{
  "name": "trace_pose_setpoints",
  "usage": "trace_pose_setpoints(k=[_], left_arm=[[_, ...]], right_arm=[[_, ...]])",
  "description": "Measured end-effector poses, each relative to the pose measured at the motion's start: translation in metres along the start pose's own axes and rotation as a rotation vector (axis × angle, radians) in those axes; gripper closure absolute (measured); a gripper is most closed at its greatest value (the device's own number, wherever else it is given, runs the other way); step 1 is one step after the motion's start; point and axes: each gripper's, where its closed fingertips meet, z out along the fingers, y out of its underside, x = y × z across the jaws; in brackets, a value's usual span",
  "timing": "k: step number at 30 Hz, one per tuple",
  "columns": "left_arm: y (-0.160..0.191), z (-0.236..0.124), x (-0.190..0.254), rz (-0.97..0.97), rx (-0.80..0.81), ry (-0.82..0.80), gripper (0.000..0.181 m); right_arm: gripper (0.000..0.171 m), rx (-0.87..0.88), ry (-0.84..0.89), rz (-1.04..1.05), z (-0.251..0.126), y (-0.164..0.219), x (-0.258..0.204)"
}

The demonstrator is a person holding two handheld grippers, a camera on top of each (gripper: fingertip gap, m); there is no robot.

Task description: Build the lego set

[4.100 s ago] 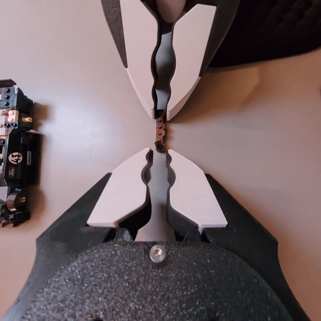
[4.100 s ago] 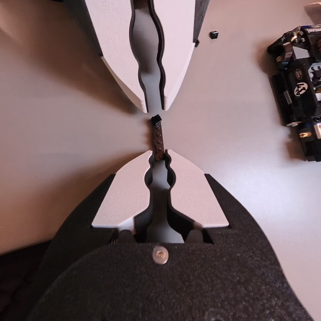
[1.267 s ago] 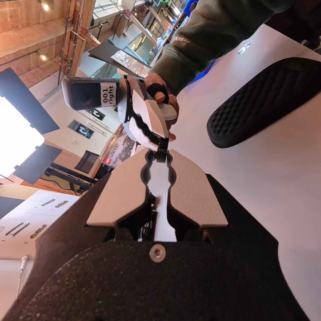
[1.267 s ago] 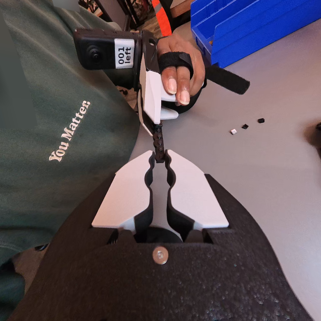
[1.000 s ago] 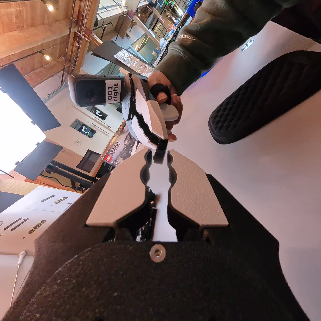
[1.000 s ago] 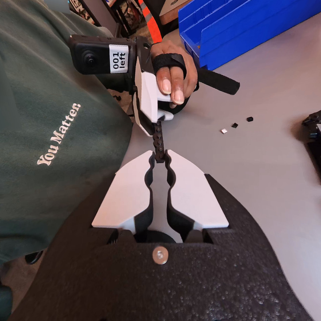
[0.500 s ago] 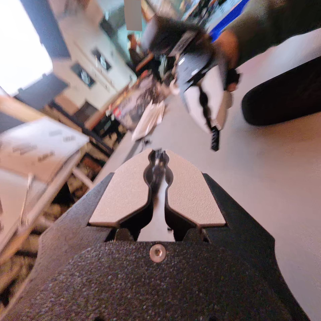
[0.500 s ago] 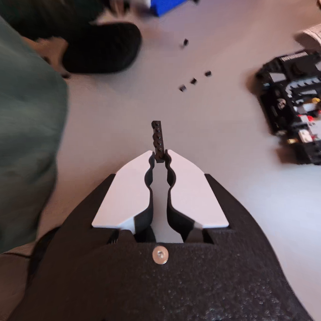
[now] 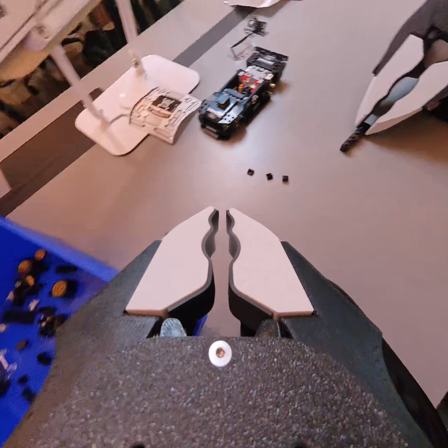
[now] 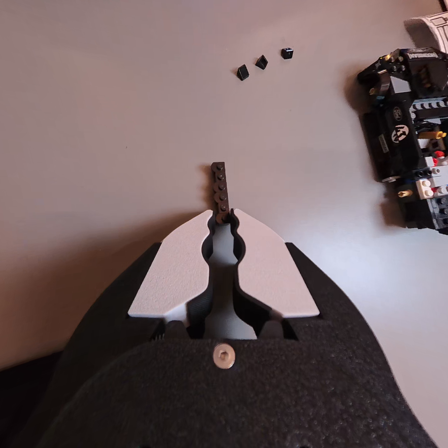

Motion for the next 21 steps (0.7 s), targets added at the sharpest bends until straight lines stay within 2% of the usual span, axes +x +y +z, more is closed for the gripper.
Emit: trace_pose_setpoints(k=[5, 10, 16, 21], left_arm=[[0.014, -0.018, -0.019, -0.081, -0.013, -0.104, 0.175], [0.022, -0.007, -0.018, -0.044, -0.090, -0.121, 0.173], [0.011, 0.024, 0.010, 0.004, -0.137, 0.003, 0.171], [0.013, 0.075, 0.055, 0.016, -0.188, 0.158, 0.166]], right_arm=[[0.160, -0.015, 0.028, -0.013, -0.001, 0.003, 0.000], [0.160, -0.021, 0.031, -0.002, -0.002, 0.004, 0.000], [0.158, -0.016, 0.051, 0.004, -0.003, 0.005, 0.000], [0.149, 0.010, 0.038, 0.020, -0.004, 0.004, -0.001]])
